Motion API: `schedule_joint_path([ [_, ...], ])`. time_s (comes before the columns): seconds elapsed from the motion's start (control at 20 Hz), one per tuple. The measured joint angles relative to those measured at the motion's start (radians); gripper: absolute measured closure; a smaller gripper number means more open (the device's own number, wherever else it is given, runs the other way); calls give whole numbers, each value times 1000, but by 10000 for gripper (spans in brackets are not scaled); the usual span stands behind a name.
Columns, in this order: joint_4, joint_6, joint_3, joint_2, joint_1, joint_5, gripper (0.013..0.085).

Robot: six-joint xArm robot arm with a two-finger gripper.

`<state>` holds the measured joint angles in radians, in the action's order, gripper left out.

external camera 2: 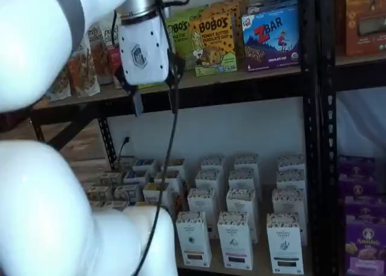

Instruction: Pick up the white box with a yellow strip in the middle, on the bottom shelf, the fourth box from the left

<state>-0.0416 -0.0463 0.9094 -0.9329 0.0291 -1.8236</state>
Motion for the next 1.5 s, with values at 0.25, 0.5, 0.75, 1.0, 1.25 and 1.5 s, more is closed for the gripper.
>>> schedule_joint_path([
  [0.25, 14, -32, -119, -26, 36, 107, 130],
  [0.5, 7, -43, -203, -33, 48, 191, 130],
  [0.75, 10, -55, -264, -24, 62, 257, 130],
  [1.0, -6, -56, -335, -14, 66, 347, 130],
  [1.25, -10, -61, -417, -4, 77, 464, 130],
  [1.5, -23, -58, -511, 22, 85, 616, 130],
])
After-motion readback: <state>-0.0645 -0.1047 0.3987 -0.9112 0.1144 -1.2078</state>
